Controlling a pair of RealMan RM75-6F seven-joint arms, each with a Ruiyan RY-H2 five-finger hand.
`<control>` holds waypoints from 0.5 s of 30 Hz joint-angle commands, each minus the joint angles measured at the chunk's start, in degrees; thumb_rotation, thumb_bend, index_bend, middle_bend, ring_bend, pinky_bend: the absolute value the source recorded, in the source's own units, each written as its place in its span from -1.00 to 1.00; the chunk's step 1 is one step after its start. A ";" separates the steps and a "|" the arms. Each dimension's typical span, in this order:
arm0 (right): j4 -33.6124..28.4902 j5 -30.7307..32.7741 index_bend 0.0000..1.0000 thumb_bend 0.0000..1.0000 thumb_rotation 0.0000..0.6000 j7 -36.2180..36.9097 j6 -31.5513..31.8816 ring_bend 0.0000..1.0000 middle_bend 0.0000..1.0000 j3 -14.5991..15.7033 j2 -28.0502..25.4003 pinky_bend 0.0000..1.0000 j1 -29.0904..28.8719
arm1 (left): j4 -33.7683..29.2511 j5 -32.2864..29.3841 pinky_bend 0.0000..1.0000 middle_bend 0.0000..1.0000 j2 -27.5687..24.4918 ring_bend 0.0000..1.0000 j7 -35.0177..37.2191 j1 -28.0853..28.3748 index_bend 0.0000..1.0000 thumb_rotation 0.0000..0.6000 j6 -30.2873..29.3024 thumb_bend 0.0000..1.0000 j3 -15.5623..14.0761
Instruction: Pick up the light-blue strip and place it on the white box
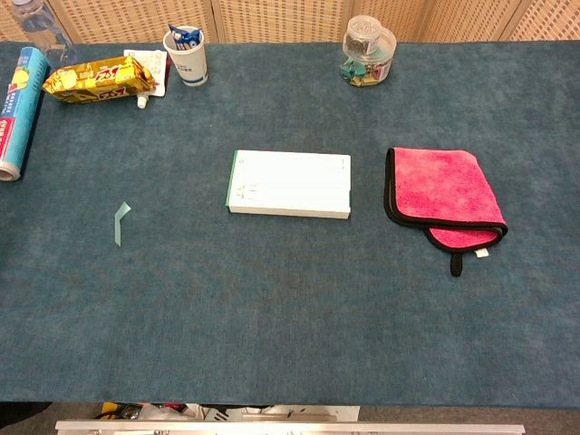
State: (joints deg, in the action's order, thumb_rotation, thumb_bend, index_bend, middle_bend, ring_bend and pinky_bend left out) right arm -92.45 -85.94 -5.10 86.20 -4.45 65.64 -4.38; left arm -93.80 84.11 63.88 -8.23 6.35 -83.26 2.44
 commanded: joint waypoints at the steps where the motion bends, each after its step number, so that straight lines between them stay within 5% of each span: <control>1: 0.00 -0.08 -0.46 -0.62 1.00 0.03 0.04 -0.33 -0.23 -0.01 -0.02 -0.23 -0.02 | 0.11 0.15 -0.58 -0.63 0.02 -0.62 0.12 0.00 -0.68 1.00 -0.03 -0.41 -0.07; 10: -1.05 -0.80 -0.46 -0.62 1.00 0.73 0.68 -0.33 -0.23 -1.11 -1.40 -0.23 -0.70 | 1.56 3.52 -0.57 -0.61 -0.74 -0.61 2.23 1.29 -0.68 1.00 0.53 -0.41 -0.61; 15: -2.31 0.09 -0.46 -0.62 1.00 0.28 0.02 -0.33 -0.23 -2.39 -2.82 -0.24 -1.63 | 3.55 7.17 -0.33 -0.43 -1.27 -0.44 5.93 3.85 -0.62 1.00 2.08 -0.41 -0.72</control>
State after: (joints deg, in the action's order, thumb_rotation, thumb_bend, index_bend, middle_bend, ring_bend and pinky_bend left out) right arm -94.62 -85.96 -4.74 86.31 -6.71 62.94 -5.88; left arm -91.10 90.13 62.84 -3.38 9.25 -81.78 1.81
